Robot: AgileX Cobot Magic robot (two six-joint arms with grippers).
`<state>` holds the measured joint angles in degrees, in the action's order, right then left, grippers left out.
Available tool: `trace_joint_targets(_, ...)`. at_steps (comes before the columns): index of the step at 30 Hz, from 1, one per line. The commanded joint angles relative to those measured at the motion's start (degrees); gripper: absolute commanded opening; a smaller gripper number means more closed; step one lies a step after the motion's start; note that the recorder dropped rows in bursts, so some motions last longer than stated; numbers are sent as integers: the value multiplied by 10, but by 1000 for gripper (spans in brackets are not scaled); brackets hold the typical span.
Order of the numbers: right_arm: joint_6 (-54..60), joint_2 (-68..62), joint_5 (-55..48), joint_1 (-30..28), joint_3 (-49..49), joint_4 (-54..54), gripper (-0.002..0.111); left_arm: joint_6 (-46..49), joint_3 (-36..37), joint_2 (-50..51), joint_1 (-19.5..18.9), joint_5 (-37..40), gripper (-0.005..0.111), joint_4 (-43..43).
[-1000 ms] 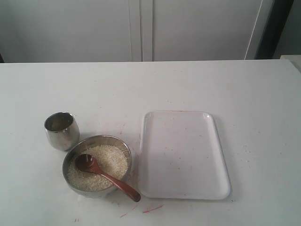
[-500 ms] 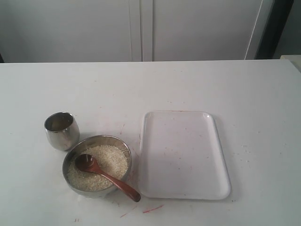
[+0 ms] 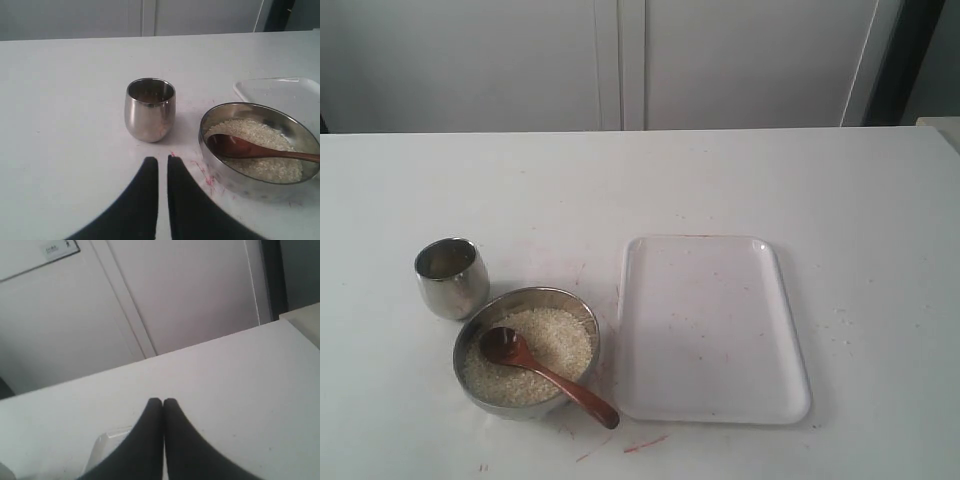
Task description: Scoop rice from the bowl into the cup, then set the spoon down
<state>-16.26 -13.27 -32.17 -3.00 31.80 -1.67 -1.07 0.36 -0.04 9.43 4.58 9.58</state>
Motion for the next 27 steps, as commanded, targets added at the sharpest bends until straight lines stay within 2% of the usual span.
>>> trace_joint_targets(1,177,-94,-114,-3,132,-94,0,0,-4,0,4,-2,14,5)
trace_joint_targets(3,230,-144,-172,-3,196,-135,0,0,-4,0,4,-2,14,5)
trace_joint_targets(9,291,-263,-311,-3,348,-240,0,0,-4,0,4,-2,14,5)
trace_joint_targets(12,295,-308,-346,0,403,-261,0,0,-4,0,4,-2,14,5)
trace_joint_targets(16,298,-349,-366,36,451,-259,0,0,-4,0,4,-2,14,5)
trace_joint_targets(22,291,-416,-378,109,503,-201,0,0,-4,0,4,-2,14,5)
trace_joint_targets(27,245,-510,-378,173,540,-12,0,0,-4,0,4,-2,14,5)
